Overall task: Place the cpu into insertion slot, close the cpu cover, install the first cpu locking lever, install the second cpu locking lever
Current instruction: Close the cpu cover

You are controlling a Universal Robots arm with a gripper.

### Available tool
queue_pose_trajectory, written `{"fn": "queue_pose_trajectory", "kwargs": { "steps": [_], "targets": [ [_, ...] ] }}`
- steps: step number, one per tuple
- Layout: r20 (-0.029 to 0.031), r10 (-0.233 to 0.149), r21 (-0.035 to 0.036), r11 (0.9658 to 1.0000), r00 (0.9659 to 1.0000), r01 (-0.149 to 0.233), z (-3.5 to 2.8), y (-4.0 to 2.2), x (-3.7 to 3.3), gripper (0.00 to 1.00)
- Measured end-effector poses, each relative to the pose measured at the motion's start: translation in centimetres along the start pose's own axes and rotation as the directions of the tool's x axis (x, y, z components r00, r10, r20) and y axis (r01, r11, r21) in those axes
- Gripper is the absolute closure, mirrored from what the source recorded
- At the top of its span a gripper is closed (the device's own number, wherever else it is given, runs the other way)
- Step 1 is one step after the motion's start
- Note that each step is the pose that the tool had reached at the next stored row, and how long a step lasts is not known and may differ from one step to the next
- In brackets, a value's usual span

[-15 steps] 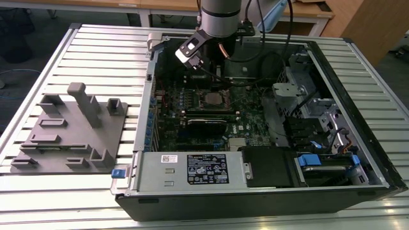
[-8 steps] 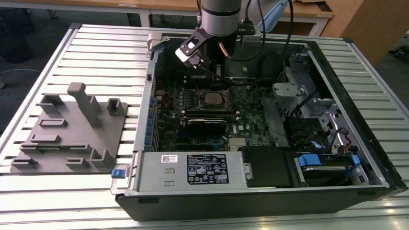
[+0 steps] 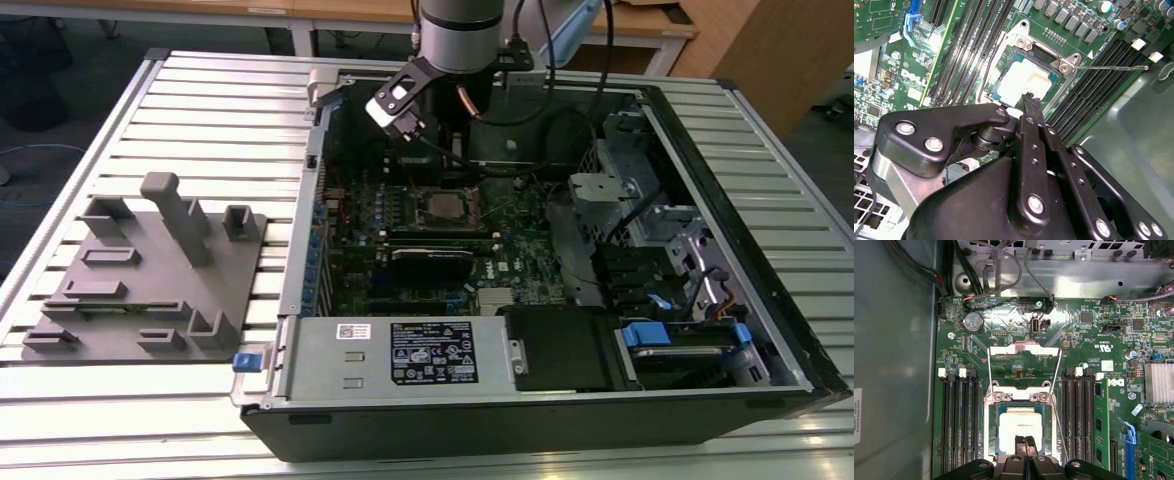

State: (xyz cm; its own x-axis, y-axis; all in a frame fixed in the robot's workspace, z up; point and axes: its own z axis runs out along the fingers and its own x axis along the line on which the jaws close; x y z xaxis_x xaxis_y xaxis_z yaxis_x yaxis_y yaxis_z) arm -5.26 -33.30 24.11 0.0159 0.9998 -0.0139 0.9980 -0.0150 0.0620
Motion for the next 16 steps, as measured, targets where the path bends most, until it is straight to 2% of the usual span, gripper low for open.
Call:
{"fn": "queue_pose_trajectory", "kwargs": {
  "steps": [9, 11, 16],
  "targets": [
    [0.0000, 0.000, 0.0000, 1.0000, 1.0000, 0.000, -0.14, 0.01, 0.00, 0.90],
    [0.0000, 0.000, 0.0000, 1.0000, 1.0000, 0.000, -0.43, 0.03, -0.01, 0.90],
    [0.0001, 0.000, 0.0000, 1.0000, 1.0000, 0.000, -0.54, 0.03, -0.01, 0.90]
  ]
}}
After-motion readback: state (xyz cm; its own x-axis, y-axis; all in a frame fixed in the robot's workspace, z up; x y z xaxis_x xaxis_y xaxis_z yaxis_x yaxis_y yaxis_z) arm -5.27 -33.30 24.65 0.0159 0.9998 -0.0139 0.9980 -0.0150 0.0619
